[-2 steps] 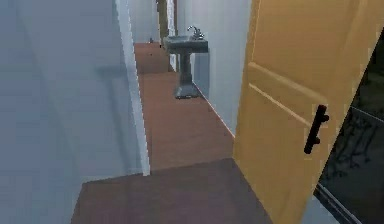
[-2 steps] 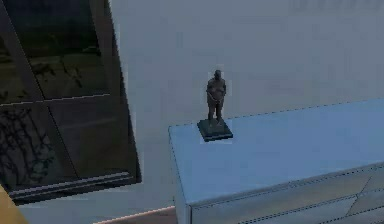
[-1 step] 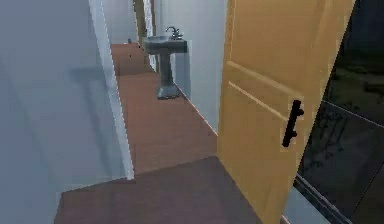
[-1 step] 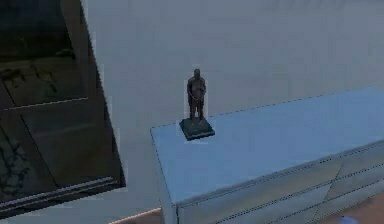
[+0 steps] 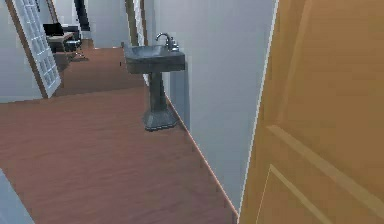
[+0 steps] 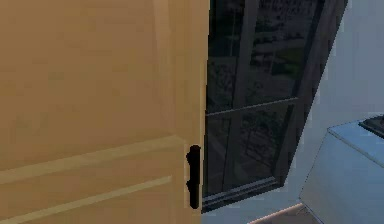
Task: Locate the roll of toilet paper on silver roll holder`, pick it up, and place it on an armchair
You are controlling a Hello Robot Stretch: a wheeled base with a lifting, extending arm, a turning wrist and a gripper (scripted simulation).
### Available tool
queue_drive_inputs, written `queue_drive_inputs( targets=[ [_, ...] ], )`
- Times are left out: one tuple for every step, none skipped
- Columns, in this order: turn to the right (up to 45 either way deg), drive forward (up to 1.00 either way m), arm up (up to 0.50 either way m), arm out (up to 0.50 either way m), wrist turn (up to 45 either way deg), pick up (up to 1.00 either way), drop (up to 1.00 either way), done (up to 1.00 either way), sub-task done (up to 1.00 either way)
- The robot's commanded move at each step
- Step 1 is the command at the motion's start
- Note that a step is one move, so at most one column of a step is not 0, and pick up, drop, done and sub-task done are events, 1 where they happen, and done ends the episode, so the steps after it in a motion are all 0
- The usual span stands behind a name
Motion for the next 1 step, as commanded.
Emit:
queue_drive_inputs(
  targets=[
    [6.0, 0.0, 0.0, 0.0, 0.0, 0.0, 0.0, 0.0, 0.0]
  ],
)
